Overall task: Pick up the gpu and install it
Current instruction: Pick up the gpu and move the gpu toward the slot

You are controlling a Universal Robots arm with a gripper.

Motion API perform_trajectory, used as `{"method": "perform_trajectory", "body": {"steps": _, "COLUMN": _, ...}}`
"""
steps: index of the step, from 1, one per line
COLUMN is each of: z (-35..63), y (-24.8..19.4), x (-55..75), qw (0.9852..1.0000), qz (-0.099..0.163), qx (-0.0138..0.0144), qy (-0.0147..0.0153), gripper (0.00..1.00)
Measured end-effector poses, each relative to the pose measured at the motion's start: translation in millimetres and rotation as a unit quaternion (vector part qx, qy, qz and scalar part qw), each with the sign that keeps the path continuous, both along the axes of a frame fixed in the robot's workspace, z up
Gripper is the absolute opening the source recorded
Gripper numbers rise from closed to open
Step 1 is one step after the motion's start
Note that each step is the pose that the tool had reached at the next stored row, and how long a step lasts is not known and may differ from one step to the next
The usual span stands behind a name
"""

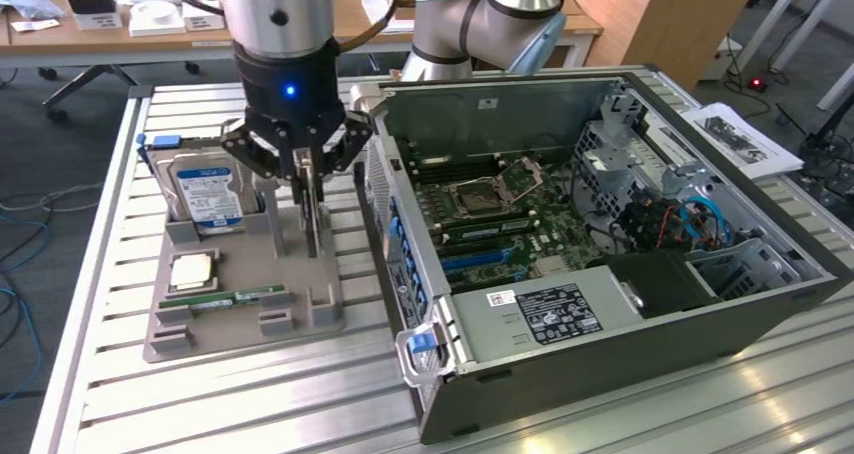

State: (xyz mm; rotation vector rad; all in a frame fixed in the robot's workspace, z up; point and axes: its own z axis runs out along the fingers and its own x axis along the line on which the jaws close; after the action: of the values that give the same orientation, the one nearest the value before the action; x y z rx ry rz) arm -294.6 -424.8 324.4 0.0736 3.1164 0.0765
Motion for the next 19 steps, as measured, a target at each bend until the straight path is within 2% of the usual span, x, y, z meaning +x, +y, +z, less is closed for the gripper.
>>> {"method": "perform_trajectory", "body": {"steps": 11, "z": 39.6, "y": 0.0, "x": 0.0, "qw": 1.0000, "qz": 0.000, "qx": 0.0002, "qy": -0.0004, "gripper": 0.27}}
{"method": "perform_trajectory", "body": {"steps": 19, "z": 64.4, "y": 0.0, "x": 0.0, "qw": 1.0000, "qz": 0.000, "qx": 0.0002, "qy": -0.0006, "gripper": 0.27}}
